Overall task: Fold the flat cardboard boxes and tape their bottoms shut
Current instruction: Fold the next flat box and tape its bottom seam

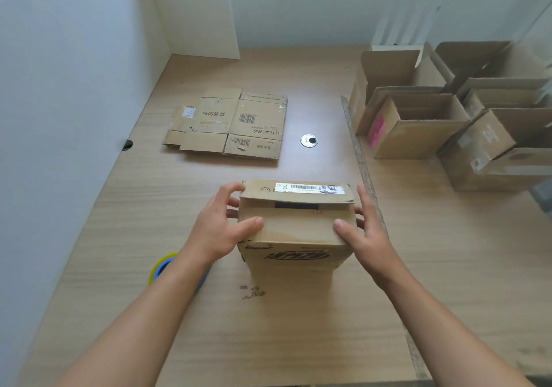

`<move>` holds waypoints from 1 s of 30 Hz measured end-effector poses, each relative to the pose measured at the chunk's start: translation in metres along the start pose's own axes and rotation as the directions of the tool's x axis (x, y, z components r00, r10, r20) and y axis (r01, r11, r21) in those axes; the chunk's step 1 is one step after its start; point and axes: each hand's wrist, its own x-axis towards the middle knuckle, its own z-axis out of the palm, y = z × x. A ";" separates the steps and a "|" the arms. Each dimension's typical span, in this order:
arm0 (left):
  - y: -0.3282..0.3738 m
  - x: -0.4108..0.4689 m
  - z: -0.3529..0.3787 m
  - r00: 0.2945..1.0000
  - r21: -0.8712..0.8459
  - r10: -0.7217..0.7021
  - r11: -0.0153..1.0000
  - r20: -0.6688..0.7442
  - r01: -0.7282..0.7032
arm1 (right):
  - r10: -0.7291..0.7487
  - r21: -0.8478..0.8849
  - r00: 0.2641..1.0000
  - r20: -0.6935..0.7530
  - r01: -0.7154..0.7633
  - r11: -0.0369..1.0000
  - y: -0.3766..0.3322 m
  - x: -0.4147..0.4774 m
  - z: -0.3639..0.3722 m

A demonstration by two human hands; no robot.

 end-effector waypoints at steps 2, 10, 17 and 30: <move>-0.007 -0.004 0.003 0.998 0.044 0.050 0.998 -0.035 -0.048 | 0.002 -0.010 1.000 -0.012 -0.002 1.000 -0.001 0.002 0.002; -0.002 -0.011 0.031 0.975 0.179 0.146 0.977 -0.170 -0.115 | -0.051 -0.045 0.990 -0.129 0.045 0.998 -0.011 0.016 0.008; -0.018 -0.003 0.017 0.990 0.208 0.045 0.978 -0.134 -0.016 | -0.060 -0.121 0.997 -0.054 0.053 0.991 -0.017 0.026 0.022; -0.043 -0.007 0.057 0.997 0.232 -0.046 0.971 -0.060 0.058 | 0.033 -0.208 0.997 -0.072 -0.047 0.977 0.007 0.035 0.011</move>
